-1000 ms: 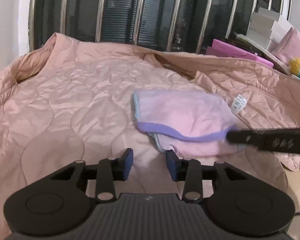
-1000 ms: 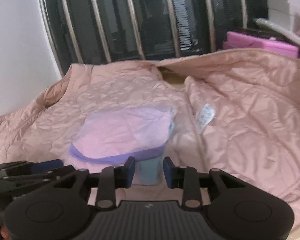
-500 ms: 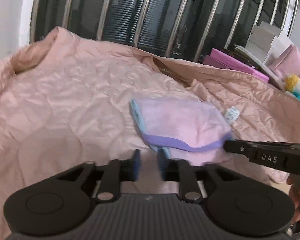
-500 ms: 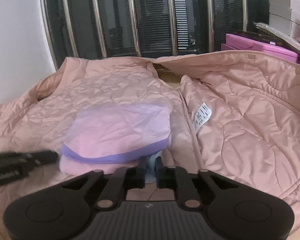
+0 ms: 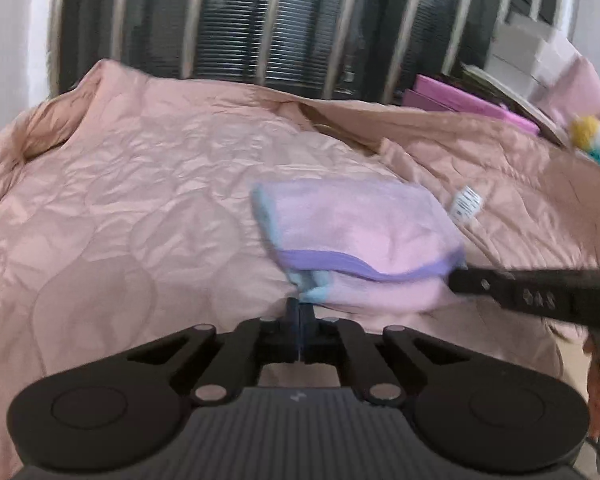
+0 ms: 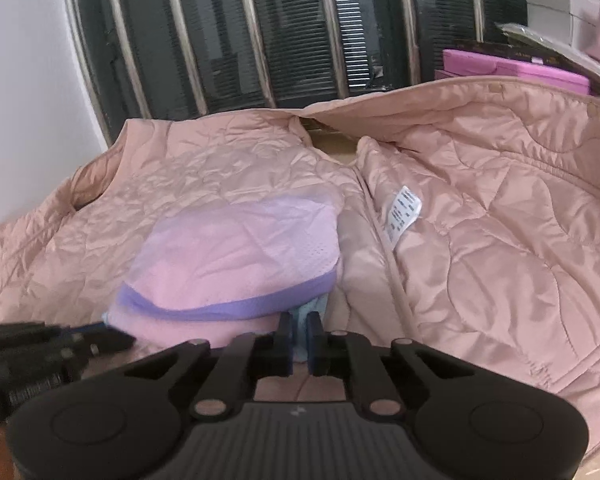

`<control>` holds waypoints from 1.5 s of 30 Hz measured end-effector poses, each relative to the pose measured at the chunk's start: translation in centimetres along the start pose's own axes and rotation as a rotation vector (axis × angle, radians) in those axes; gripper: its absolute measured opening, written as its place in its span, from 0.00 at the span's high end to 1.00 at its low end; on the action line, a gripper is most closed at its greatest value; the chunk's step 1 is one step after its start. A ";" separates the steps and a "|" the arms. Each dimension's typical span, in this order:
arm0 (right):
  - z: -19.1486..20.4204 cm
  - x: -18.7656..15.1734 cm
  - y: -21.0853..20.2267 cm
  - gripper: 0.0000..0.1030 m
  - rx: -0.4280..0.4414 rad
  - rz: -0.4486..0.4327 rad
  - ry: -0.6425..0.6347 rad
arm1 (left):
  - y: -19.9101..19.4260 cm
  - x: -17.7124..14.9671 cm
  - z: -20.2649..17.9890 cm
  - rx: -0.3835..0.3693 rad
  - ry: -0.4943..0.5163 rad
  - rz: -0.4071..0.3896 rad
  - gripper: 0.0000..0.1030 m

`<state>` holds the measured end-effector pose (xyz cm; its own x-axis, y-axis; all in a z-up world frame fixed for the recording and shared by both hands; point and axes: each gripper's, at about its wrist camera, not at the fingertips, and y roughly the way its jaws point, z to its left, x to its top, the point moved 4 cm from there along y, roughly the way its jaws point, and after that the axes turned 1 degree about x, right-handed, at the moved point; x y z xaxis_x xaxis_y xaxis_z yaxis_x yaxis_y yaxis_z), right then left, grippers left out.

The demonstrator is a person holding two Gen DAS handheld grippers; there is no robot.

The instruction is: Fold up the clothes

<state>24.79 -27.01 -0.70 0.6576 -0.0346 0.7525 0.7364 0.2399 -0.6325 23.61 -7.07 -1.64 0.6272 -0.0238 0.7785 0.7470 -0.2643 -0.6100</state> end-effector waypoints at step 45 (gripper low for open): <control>7.5 -6.4 -18.6 0.06 0.043 -0.233 -0.142 | -20.0 -4.5 -0.9 0.252 0.052 -0.205 0.00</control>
<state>5.68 -24.03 7.65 0.4399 0.0423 0.8970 0.8560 0.2823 -0.4331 5.62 -2.50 7.19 0.4514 -0.0456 0.8912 0.8914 -0.0220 -0.4526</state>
